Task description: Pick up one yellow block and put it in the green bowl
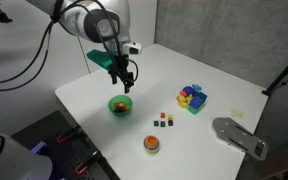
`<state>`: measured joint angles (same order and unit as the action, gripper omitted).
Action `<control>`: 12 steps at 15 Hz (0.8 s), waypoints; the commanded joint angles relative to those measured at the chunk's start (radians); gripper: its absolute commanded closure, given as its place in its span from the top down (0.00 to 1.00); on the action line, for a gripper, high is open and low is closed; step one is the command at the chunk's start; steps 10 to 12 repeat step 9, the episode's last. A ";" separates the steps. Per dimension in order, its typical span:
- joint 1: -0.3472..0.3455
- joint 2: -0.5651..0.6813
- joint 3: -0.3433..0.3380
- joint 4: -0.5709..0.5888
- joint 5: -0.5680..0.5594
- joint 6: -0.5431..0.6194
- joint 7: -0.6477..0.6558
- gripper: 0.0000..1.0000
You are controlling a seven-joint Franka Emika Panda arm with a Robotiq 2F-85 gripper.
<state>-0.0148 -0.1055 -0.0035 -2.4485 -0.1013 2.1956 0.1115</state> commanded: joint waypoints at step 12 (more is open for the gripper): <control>-0.042 -0.162 -0.020 0.077 -0.094 -0.303 -0.024 1.00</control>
